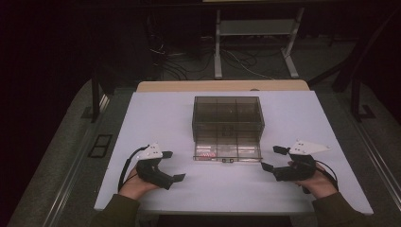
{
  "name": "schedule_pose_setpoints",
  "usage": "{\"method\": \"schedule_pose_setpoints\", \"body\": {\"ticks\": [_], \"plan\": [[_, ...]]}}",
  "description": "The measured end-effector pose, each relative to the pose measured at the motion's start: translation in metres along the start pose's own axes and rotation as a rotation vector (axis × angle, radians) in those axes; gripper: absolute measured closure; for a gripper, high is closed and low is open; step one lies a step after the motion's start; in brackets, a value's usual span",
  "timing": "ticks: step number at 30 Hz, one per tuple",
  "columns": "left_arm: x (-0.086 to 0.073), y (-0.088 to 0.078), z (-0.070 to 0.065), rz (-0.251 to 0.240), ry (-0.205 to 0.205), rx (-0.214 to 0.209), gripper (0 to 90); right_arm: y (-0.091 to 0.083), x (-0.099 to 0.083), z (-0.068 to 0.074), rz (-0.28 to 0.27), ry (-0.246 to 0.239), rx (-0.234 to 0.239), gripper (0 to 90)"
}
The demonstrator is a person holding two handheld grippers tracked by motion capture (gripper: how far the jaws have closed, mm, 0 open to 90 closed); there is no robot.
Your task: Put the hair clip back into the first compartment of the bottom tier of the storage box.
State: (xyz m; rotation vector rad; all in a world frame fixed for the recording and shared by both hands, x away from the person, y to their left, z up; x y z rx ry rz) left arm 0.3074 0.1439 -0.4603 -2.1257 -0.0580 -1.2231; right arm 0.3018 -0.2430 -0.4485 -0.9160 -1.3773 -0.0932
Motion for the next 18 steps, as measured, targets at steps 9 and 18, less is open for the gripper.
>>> {"method": "schedule_pose_setpoints", "body": {"ticks": [9, 18], "plan": [[0.0, 0.0, 0.0, 0.0, 0.006, 0.004, 0.0, -0.013, -0.017, 0.0, 0.009, 0.006, -0.008, 18.8], [0.0, 0.0, 0.0, 0.005, 0.005, 0.01, 0.0, -0.025, -0.031, -0.002, 0.018, 0.001, -0.028, 18.8]]}}
Point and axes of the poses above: each handheld gripper's, and its own axes: y roughly forward along the jaws, x roughly out of its top, z roughly to its left, the point moved 5 cm from there along y, roughly forward along the jaws, and after that the axes turned 12 degrees about -y, right-handed, at the moved point
